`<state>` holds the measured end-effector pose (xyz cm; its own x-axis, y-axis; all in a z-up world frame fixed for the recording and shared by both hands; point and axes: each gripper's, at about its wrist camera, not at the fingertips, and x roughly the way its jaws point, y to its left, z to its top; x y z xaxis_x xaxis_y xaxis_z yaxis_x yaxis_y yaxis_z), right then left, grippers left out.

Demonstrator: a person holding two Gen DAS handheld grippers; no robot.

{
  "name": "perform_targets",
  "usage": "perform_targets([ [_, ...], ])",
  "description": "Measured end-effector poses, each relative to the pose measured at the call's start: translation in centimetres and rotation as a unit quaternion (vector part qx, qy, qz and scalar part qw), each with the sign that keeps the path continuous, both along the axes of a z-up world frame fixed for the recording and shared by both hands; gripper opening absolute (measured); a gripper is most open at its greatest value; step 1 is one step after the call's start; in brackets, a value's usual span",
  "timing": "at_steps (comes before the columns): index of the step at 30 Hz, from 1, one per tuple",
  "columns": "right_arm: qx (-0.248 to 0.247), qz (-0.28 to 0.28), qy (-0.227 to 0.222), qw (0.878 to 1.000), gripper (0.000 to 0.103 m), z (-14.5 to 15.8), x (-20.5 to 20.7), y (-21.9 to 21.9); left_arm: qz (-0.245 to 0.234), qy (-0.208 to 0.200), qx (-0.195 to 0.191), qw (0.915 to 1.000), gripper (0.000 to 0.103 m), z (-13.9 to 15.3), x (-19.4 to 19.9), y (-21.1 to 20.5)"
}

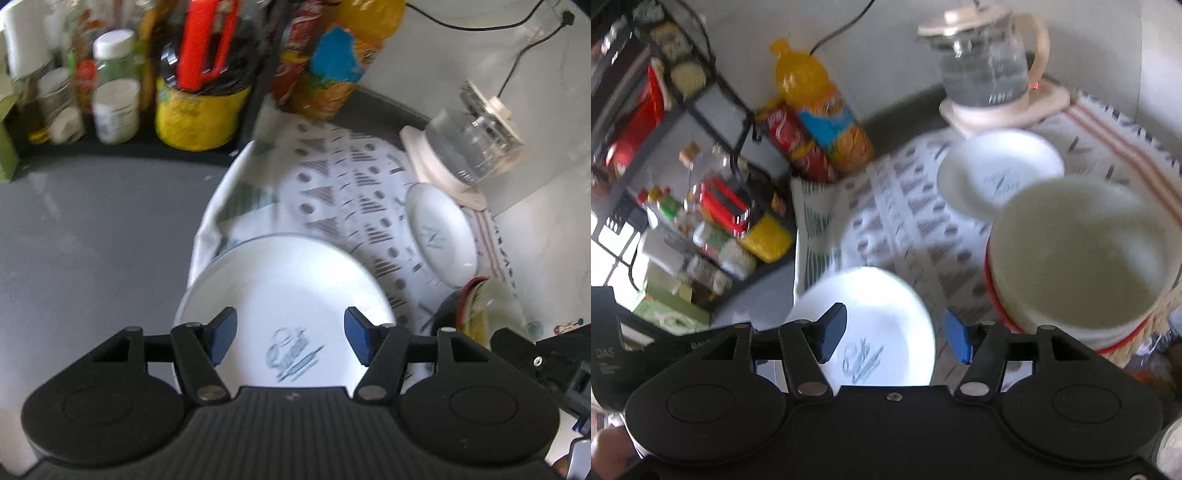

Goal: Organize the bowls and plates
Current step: 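Lower the 'Sweet' plate onto the gold-rimmed plate and open both grippers, then move both grippers to the 'BAKERY' plate by the kettle and close on its rim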

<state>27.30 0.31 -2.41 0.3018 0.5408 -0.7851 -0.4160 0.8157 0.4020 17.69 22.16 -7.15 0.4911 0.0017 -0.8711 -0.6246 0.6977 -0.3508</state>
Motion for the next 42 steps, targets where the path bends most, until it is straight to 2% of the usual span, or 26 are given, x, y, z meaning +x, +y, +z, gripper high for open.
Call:
perform_targets([
  [7,-0.002,-0.026,-0.022,0.999,0.059,1.4,4.5,-1.4,-0.015,-0.017,-0.003,0.9997,0.062,1.1,4.5,-0.4],
  [16,-0.019,-0.037,-0.023,0.999,0.060,1.0,9.9,-2.1,-0.026,-0.026,-0.017,0.9992,0.062,0.5,9.8,-0.9],
  [29,-0.049,-0.069,0.049,0.995,0.060,-3.8,17.9,-3.6,-0.028,-0.020,-0.060,0.9976,0.061,-2.8,17.1,-1.6],
  [34,-0.062,-0.089,0.082,0.991,0.058,-6.4,20.7,-4.3,-0.031,-0.008,-0.080,0.9963,0.055,-4.9,19.5,-2.2],
  [39,-0.076,-0.089,0.114,0.987,0.049,-8.8,22.7,-4.4,-0.032,0.001,-0.102,0.9943,0.042,-6.7,21.3,-2.8],
  [42,-0.077,-0.088,0.138,0.984,0.040,-10.3,23.8,-4.4,-0.031,0.007,-0.106,0.9939,0.039,-7.5,22.0,-3.2],
])
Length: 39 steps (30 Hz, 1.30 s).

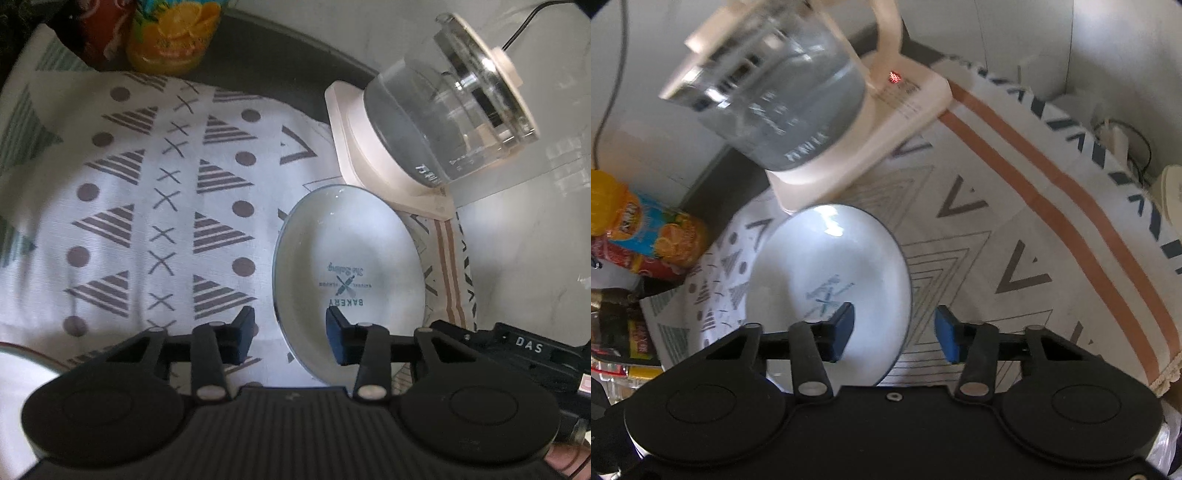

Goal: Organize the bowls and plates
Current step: 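Move both grippers to the 'BAKERY' plate by the kettle and close on its rim, then lift the 'BAKERY' plate off the cloth with both grippers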

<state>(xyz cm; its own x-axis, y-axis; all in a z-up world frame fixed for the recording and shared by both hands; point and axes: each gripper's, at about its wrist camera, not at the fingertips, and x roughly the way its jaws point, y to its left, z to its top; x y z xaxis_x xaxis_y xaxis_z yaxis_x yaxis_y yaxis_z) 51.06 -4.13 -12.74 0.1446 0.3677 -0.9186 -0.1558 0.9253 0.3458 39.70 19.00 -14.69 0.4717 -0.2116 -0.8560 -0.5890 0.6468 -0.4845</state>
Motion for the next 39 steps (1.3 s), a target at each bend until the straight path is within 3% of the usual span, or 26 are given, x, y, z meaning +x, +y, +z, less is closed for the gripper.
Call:
perform_targets([
  [4,-0.003,0.001,0.017,1.000,0.035,-1.5,0.8,0.0,0.002,0.011,-0.007,0.9999,0.029,-1.3,0.8,-0.2],
  [8,-0.007,0.005,0.026,1.000,0.030,-2.4,1.3,0.2,0.006,0.020,-0.008,0.9998,0.028,-2.3,1.4,-0.3],
  [13,0.000,0.001,0.045,0.999,0.019,-3.8,1.9,0.2,0.014,0.026,-0.018,0.9994,0.011,-3.3,1.9,-0.4],
  [17,0.030,-0.008,0.069,0.997,0.010,-4.8,2.2,0.0,0.027,0.025,-0.031,0.9988,0.009,-3.7,1.8,-0.2],
  [28,0.055,0.007,-0.002,0.998,0.005,-1.1,0.9,0.2,0.023,-0.016,-0.015,0.9995,0.008,-0.9,0.6,0.7],
  [39,0.070,0.017,-0.029,0.997,0.005,1.7,-1.7,1.5,0.034,-0.040,-0.004,0.9986,0.007,2.2,-3.0,2.2],
])
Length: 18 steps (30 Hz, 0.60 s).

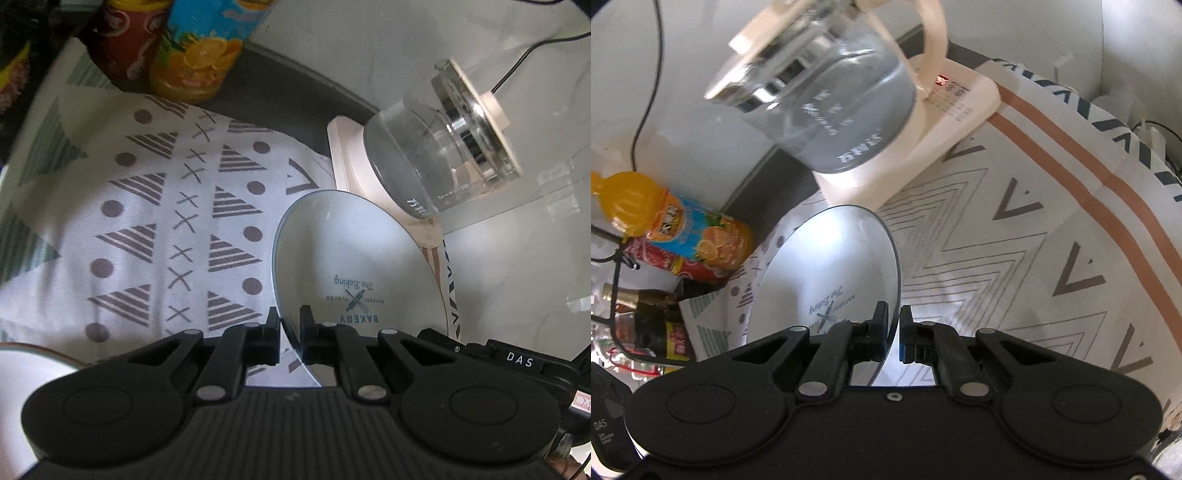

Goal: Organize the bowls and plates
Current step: 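Lift the 'BAKERY' plate off the cloth with both grippers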

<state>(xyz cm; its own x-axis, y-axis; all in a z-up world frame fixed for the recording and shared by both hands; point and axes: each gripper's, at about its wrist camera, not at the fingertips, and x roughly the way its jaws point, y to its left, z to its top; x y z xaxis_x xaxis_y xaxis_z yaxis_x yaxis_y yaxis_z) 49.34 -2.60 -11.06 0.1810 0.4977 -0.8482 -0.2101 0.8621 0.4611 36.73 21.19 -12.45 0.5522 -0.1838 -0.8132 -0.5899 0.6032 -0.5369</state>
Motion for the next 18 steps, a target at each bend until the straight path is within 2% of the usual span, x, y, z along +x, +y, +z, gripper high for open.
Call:
perform_targets([
  [9,0.008,0.013,-0.017,1.000,0.006,1.8,-3.5,0.8,0.008,-0.012,0.012,0.9998,0.007,1.9,-3.4,0.4],
  [18,0.027,0.028,-0.024,0.999,0.006,3.0,-7.2,1.3,0.025,-0.018,0.015,0.9994,0.008,3.0,-8.4,0.7],
])
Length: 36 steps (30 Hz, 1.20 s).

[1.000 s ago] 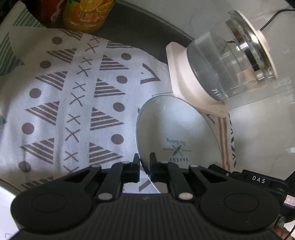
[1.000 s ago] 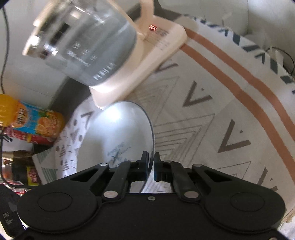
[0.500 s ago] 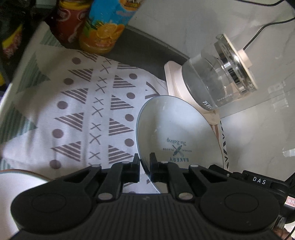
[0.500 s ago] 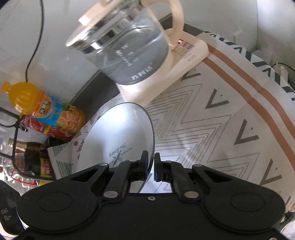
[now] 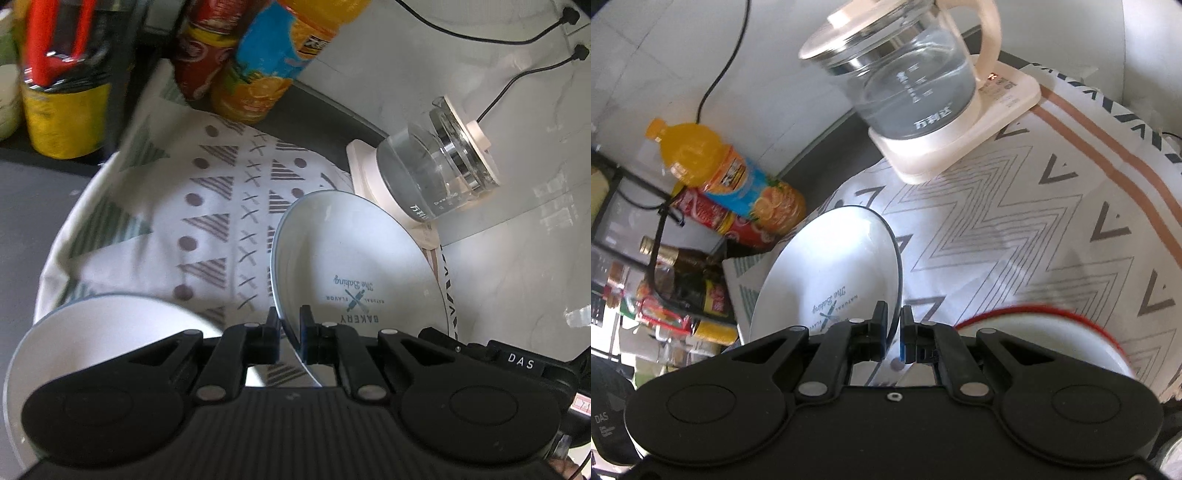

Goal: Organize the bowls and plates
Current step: 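Lift the 'BAKERY' plate off the cloth with both grippers, then carry the 'BAKERY' plate with both grippers and lower it onto the plate stack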

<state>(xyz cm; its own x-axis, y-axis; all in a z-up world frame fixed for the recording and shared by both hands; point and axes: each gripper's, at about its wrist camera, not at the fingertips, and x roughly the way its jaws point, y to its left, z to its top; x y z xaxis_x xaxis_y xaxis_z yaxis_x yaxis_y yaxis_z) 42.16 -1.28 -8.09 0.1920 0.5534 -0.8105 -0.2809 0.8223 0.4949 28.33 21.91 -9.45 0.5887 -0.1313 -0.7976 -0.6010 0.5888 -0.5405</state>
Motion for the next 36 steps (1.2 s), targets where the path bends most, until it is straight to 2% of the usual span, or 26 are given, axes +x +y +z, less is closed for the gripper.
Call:
perform_targets([
  [19,-0.004,0.048,-0.007,0.999,0.007,0.5,-8.7,2.9,0.024,0.015,0.002,0.9996,0.008,-0.4,-10.0,1.5],
  [36,-0.033,0.080,0.006,0.996,0.008,-1.3,-13.3,3.8,0.023,0.039,-0.010,0.9989,0.008,-2.6,-14.5,1.8],
])
